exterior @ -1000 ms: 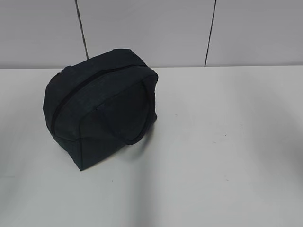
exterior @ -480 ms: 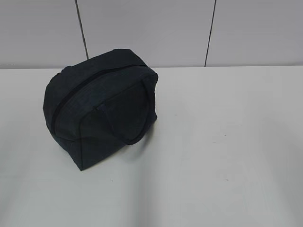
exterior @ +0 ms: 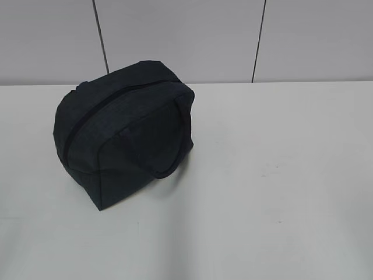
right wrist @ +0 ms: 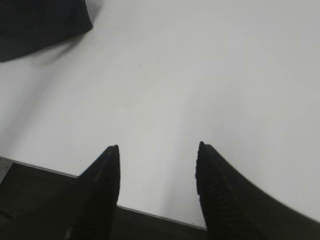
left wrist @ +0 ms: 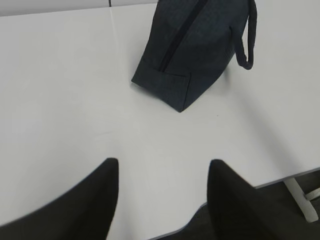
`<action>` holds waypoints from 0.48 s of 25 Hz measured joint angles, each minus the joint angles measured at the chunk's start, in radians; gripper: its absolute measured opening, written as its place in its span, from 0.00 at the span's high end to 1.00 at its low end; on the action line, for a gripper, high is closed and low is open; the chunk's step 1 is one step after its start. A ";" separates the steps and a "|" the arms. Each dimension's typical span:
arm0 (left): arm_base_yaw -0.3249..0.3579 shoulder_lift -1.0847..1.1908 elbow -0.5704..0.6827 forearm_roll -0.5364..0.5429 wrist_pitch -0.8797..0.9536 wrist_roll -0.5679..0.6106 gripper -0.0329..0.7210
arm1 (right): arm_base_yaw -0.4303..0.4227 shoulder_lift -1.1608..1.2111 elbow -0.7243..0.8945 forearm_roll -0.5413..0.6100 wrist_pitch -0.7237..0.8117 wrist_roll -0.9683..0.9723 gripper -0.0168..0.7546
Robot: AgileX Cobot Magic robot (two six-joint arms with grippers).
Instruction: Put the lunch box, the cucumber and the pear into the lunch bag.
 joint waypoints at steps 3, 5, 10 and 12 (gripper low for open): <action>0.000 0.000 0.033 0.001 -0.036 0.000 0.49 | 0.000 -0.048 0.007 -0.054 0.016 0.002 0.47; 0.000 0.000 0.053 -0.002 -0.066 0.000 0.49 | 0.000 -0.052 0.010 -0.104 0.034 0.002 0.47; 0.000 0.000 0.064 -0.002 -0.089 0.000 0.49 | 0.000 -0.052 0.067 -0.119 0.037 0.006 0.47; 0.000 0.000 0.064 -0.002 -0.090 0.000 0.49 | 0.000 -0.052 0.095 -0.093 0.023 0.006 0.47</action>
